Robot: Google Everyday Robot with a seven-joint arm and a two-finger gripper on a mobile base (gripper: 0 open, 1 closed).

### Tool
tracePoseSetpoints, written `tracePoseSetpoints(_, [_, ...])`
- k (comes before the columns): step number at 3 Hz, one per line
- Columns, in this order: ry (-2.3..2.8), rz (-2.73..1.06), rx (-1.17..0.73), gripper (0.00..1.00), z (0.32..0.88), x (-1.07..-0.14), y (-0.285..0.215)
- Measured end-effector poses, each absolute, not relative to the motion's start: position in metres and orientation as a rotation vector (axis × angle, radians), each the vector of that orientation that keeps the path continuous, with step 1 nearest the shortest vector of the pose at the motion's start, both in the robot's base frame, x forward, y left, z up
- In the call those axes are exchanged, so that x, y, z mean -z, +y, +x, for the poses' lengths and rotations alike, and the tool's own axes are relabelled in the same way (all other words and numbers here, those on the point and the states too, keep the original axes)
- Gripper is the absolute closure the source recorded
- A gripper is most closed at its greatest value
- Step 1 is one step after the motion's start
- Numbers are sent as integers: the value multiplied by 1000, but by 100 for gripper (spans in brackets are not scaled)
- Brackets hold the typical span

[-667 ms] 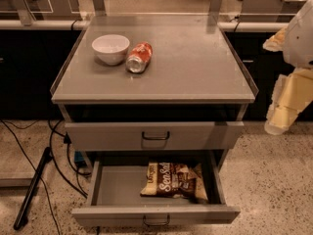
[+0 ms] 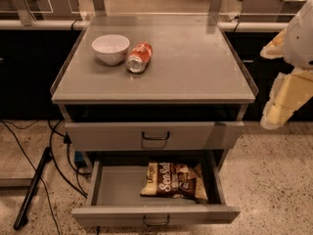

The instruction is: Pick brown chip bag from middle drawer and place on counter

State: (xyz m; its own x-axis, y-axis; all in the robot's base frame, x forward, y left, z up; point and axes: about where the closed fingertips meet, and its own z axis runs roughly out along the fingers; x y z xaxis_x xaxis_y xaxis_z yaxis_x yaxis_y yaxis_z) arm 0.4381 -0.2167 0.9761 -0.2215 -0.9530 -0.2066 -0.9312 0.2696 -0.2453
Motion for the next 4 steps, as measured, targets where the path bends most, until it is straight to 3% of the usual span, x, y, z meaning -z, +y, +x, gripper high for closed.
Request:
tracePoseSetpoints(3, [2189, -1676, -166, 88, 434, -872, -177])
tracePoseSetpoints(4, [2210, -1626, -243, 100, 426, -807, -172])
